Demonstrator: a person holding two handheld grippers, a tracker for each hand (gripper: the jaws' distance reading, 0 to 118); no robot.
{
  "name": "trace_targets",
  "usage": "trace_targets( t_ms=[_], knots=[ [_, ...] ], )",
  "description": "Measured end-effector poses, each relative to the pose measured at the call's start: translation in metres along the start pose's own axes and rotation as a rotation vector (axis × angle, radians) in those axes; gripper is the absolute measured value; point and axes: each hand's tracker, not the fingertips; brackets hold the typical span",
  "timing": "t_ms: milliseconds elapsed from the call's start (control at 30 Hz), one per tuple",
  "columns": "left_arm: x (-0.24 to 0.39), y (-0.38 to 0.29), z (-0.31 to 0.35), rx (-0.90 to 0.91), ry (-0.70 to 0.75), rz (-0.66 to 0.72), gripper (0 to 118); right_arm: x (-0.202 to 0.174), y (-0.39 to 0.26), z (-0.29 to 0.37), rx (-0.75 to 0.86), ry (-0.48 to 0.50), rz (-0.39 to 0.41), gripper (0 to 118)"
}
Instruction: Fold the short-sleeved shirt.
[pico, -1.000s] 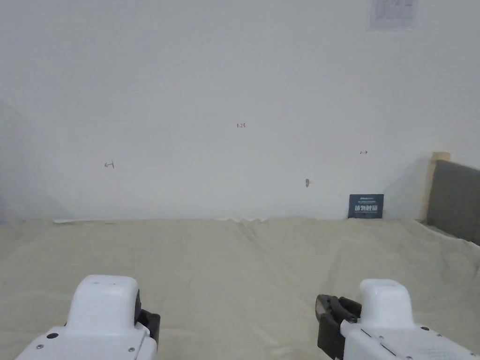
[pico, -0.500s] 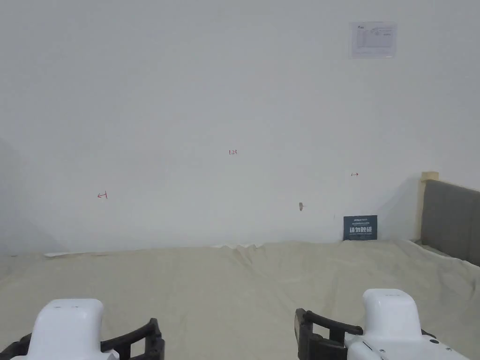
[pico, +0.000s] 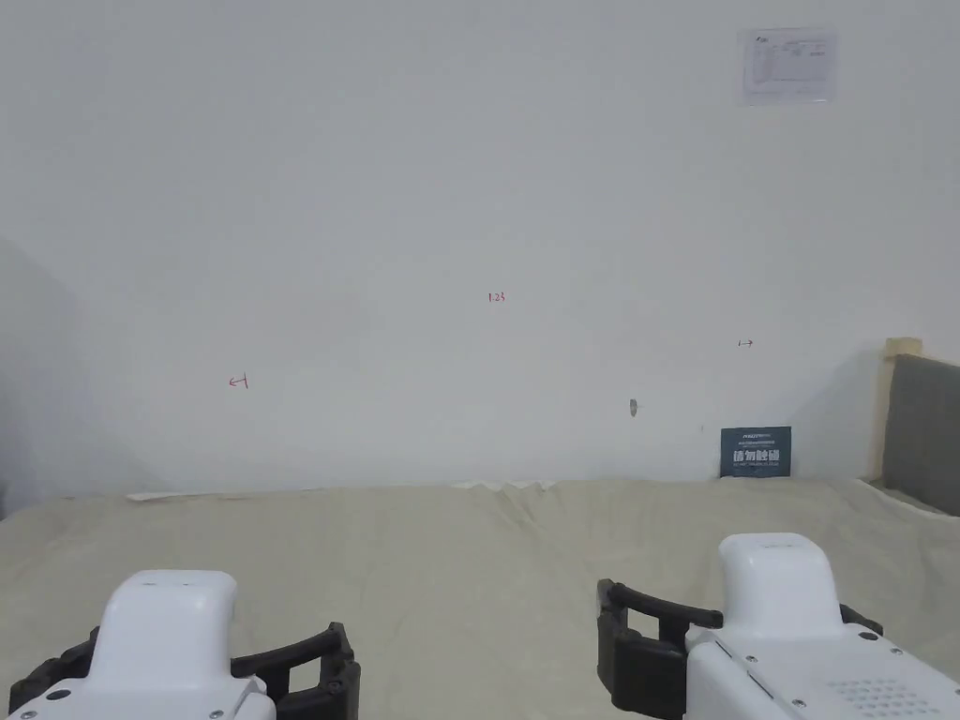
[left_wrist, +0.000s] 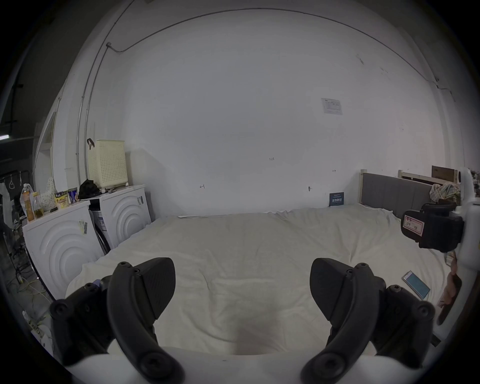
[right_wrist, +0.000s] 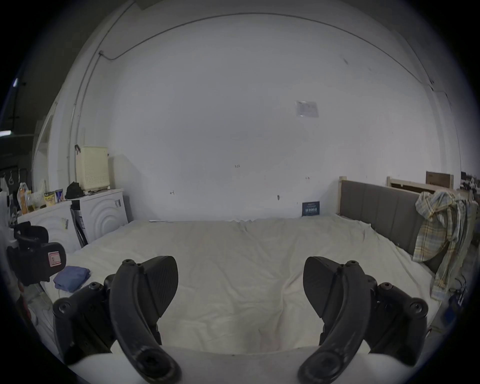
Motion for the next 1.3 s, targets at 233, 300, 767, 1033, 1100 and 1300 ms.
trace_targets(
  t_ms=[233,300,767,1033,1100,1300],
  knots=[
    [0.0,0.0,-0.002,-0.001,0.006,0.007,106,-0.007,-0.003,-0.004,-0.066,-0.018,0.006,100],
    [0.001,0.0,-0.003,0.0,0.009,0.004,106,-0.005,-0.006,-0.009,-0.111,0.007,0.0,100],
    [0.007,0.0,-0.003,0.0,-0.039,0.006,106,-0.004,-0.01,-0.006,-0.086,0.004,0.042,100],
    [0.0,-0.002,0.006,0.053,-0.029,0.007,106,0.006,-0.014,0.009,-0.015,-0.008,-0.022,100],
    [-0.003,-0.003,0.007,0.064,-0.027,0.016,106,0.008,-0.018,0.012,-0.005,-0.021,-0.029,100],
    [0.0,-0.006,0.005,0.085,-0.022,-0.021,108,0.005,-0.023,0.013,0.017,-0.042,-0.005,100]
  ],
)
